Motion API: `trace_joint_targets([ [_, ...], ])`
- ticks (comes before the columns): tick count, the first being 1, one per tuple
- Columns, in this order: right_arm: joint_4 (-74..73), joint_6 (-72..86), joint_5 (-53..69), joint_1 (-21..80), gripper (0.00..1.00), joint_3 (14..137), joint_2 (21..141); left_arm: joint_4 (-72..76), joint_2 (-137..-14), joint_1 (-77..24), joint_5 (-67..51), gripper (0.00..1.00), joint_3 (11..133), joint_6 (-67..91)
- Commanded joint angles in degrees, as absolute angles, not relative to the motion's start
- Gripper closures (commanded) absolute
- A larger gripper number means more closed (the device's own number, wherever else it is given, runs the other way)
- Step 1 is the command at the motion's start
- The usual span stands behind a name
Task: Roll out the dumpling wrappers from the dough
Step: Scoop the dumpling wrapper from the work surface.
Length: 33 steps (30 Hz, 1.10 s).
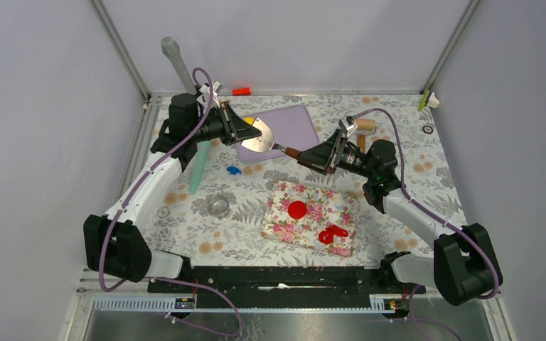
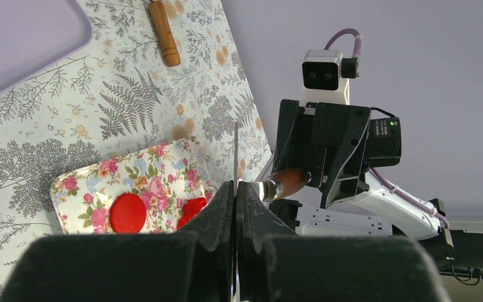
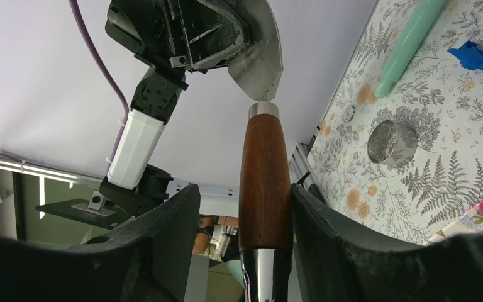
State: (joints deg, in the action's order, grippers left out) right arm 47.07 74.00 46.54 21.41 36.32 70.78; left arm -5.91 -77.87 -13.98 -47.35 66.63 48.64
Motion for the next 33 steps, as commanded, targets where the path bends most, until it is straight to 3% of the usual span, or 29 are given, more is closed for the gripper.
trace_joint_targets([
  [1, 50.47, 73.37, 46.75, 22.15, 0.41, 37.89, 70.59, -2.71, -77.69, -13.89, -48.66, 1.0, 68.23, 48.26],
  [9, 49.48, 73.23, 44.82, 22.17, 0.42, 38.42, 71.31, -2.64, -77.15, -13.88, -48.43, 1.0, 67.76, 48.16],
  [27, 51.37, 74.69, 42.54, 22.32, 0.54, 38.47, 72.62, -2.41, -76.2, -13.97, -47.38, 1.0, 65.77, 48.77],
  [33, 51.44, 74.93, 42.02, 22.32, 0.65, 38.35, 72.51, -2.31, -75.84, -13.97, -46.97, 1.0, 65.63, 48.95],
])
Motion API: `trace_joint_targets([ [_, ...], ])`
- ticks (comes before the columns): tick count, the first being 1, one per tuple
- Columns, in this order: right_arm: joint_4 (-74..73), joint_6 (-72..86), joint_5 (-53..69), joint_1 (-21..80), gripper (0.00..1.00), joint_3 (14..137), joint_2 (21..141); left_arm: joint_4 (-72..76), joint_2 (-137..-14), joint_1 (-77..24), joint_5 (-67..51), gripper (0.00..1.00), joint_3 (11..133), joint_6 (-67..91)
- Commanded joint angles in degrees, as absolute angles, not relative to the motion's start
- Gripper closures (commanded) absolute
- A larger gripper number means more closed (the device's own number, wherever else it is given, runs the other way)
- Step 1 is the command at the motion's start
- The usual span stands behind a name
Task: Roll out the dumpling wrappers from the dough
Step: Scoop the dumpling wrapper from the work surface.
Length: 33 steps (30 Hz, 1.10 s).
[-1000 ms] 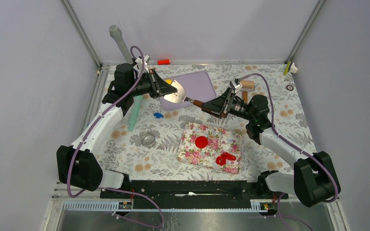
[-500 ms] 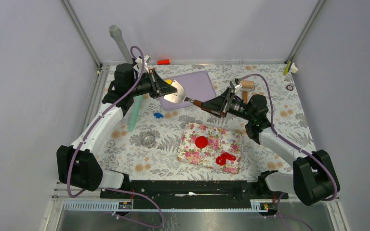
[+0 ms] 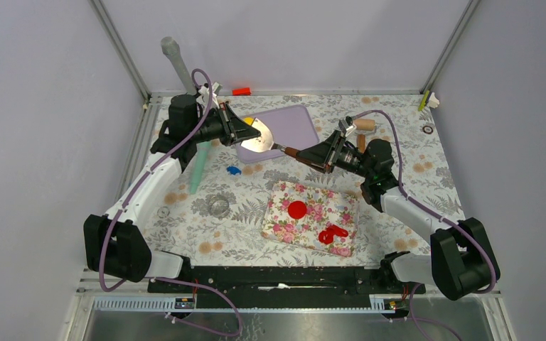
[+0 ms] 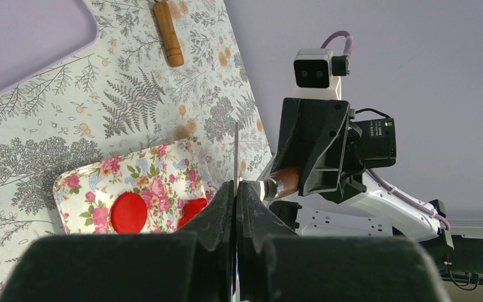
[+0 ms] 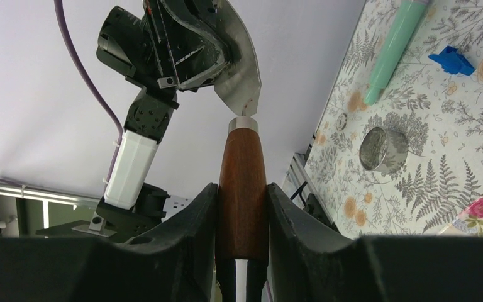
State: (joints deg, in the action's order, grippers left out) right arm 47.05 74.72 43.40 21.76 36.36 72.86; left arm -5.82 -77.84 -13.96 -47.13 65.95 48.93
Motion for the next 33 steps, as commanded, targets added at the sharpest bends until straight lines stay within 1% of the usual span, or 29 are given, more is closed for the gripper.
trace_joint_targets([
  [1, 51.28, 74.95, 41.89, 22.32, 0.69, 38.32, 72.44, -2.29, -75.85, -13.97, -46.94, 1.0, 65.52, 48.94],
  [4, 51.16, 75.05, 41.76, 22.32, 0.81, 38.3, 72.49, -2.24, -75.64, -13.97, -46.64, 1.0, 65.32, 48.96],
  [7, 50.34, 75.01, 41.54, 22.38, 1.0, 38.29, 72.56, -2.29, -75.51, -13.97, -46.41, 1.0, 65.16, 48.95],
  [14, 48.79, 74.4, 40.85, 22.33, 1.0, 38.13, 72.23, -2.29, -74.55, -13.97, -45.25, 1.0, 64.23, 49.22],
  [17, 48.86, 74.27, 41.04, 22.35, 0.84, 38.47, 72.34, -2.64, -74.52, -13.97, -45.15, 1.0, 64.3, 49.31],
  [19, 48.87, 74.23, 41.03, 22.41, 0.77, 38.61, 72.35, -3.02, -74.62, -13.97, -45.08, 1.0, 64.43, 49.31],
  [22, 48.8, 74.11, 41.04, 22.37, 0.71, 38.75, 72.32, -3.31, -74.69, -13.97, -44.76, 1.0, 64.48, 49.22],
  [26, 48.93, 74.11, 41.07, 22.38, 0.61, 38.72, 72.35, -3.82, -74.79, -13.97, -44.81, 1.0, 64.51, 48.97],
  [29, 49.02, 74.0, 41.05, 22.36, 0.57, 38.89, 72.45, -4.23, -74.96, -13.97, -44.74, 1.0, 64.66, 48.78],
  [33, 49.13, 74.0, 41.18, 22.39, 0.55, 39.02, 72.58, -4.39, -75.16, -13.97, -45.02, 1.0, 64.65, 48.78],
])
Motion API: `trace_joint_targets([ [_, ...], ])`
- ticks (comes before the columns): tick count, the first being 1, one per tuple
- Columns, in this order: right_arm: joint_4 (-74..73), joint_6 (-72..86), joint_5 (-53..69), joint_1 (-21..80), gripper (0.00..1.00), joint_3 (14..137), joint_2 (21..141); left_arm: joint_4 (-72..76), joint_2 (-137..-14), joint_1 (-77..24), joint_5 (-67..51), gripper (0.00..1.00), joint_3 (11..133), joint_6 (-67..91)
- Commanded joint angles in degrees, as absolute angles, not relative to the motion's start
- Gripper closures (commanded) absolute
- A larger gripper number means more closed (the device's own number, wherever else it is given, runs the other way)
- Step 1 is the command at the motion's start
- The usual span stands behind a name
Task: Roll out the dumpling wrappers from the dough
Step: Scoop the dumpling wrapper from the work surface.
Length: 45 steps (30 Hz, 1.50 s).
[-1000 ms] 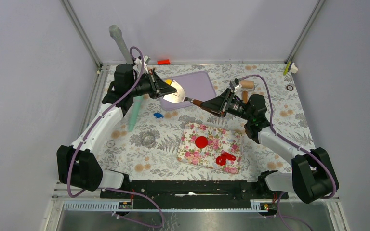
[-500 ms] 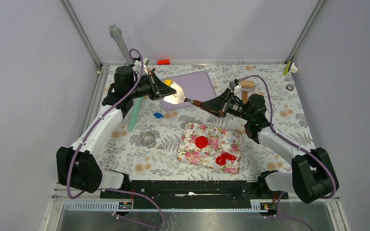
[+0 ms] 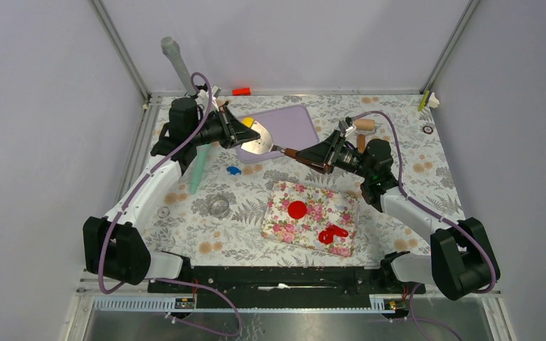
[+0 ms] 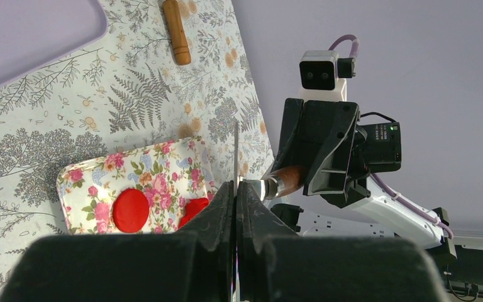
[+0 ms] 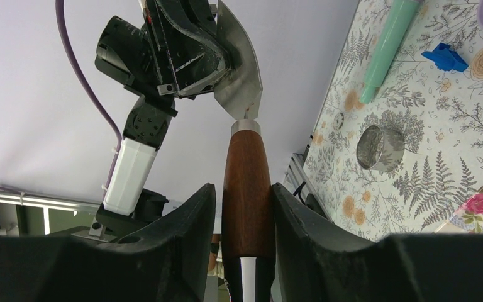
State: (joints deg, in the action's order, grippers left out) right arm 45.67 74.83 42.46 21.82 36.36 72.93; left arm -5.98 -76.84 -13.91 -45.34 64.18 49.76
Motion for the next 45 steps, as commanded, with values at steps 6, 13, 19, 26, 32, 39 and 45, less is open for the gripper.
trace_joint_targets([
  [6, 49.88, 74.27, 41.64, 22.43, 0.66, 39.47, 73.17, -4.44, -75.15, -13.97, -44.94, 1.0, 64.51, 48.86],
  [13, 46.67, 74.03, 39.21, 22.38, 1.0, 39.07, 71.68, -5.65, -75.37, -13.97, -44.74, 0.95, 64.36, 48.15],
  [19, 29.79, 66.63, 37.01, 21.75, 1.0, 41.26, 67.54, -10.85, -74.8, -13.88, -42.69, 0.29, 65.28, 44.68],
  [26, 7.06, 57.65, 42.82, 10.79, 1.0, 42.88, 60.84, -17.65, -73.87, -13.36, -38.81, 0.12, 67.68, 39.55],
  [32, -31.98, 36.91, 39.65, 5.46, 1.0, 52.95, 58.36, -18.03, -75.66, -15.74, -38.75, 0.12, 62.49, 37.19],
  [39, -55.3, 25.79, 32.15, 5.45, 1.0, 60.62, 59.66, -23.49, -79.1, -26.48, -21.13, 0.12, 56.63, 32.29],
  [45, -57.79, 24.2, 32.28, 5.46, 1.0, 56.75, 58.85, -18.81, -80.27, -31.81, -17.06, 0.13, 48.43, 33.64],
])
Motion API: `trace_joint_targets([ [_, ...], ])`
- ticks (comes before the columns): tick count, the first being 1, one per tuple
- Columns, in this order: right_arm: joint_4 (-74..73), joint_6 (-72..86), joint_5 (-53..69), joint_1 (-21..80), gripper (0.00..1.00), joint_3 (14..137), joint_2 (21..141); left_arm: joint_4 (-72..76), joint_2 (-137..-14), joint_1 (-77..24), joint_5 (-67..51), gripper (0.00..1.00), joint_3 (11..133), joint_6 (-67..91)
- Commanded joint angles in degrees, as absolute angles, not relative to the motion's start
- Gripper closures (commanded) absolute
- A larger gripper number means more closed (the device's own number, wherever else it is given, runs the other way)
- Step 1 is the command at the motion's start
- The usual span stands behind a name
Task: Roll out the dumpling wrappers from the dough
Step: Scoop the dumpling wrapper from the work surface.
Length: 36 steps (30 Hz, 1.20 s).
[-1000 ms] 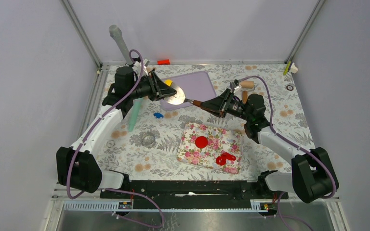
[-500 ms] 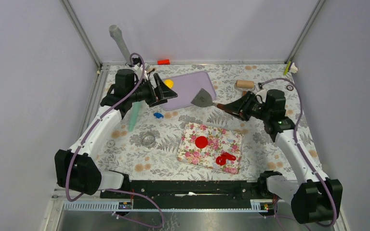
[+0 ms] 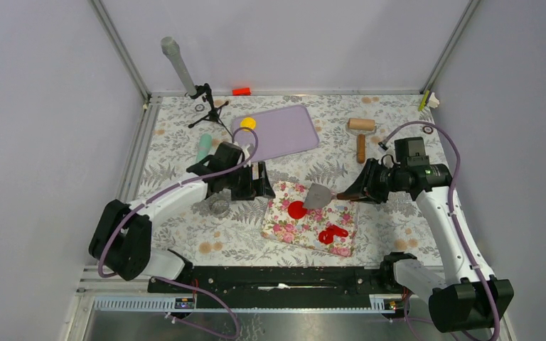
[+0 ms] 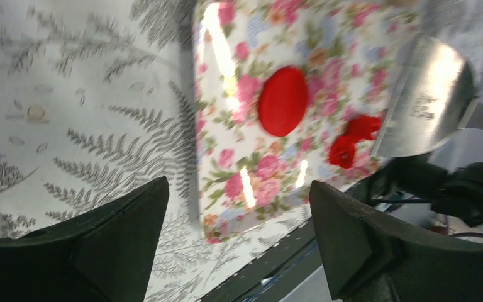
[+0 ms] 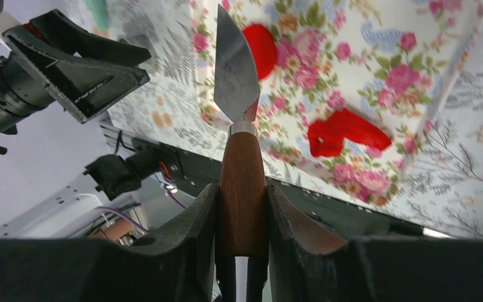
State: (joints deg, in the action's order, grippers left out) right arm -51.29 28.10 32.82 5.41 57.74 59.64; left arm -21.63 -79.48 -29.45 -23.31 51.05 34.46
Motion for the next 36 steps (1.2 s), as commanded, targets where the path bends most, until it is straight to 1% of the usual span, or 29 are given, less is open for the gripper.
trace_joint_targets([
  [1, -58.17, 24.1, 31.73, 5.45, 1.0, 56.7, 58.99, -18.81, -80.69, -32.42, -16.66, 0.13, 48.02, 33.7],
  [7, -59.54, 23.32, 27.35, 5.45, 1.0, 56.14, 59.58, -15.64, -82.03, -33.13, -14.83, 0.16, 45.19, 36.03],
  [14, -48.16, 27.17, 26.88, 5.54, 1.0, 46.8, 56.47, -9.52, -87.62, -35.06, -15.03, 0.21, 44.31, 38.92],
  [17, -43.32, 28.62, 26.49, 5.65, 1.0, 42.73, 53.18, -8.68, -88.52, -35.32, -15.22, 0.22, 44.3, 39.45],
  [21, -41.48, 28.2, 26.04, 5.84, 1.0, 39.22, 52.4, -8.53, -88.86, -35.33, -15.35, 0.23, 44.75, 39.47],
  [29, -37.59, 30.38, 26.11, 6.82, 1.0, 36.8, 52.96, -8.88, -90.28, -35.33, -16.28, 0.24, 46.78, 39.35],
  [36, -34.44, 32.77, 25.8, 11.2, 1.0, 35.2, 54.36, -9.02, -91.87, -35.42, -17.28, 0.25, 48.33, 39.39],
])
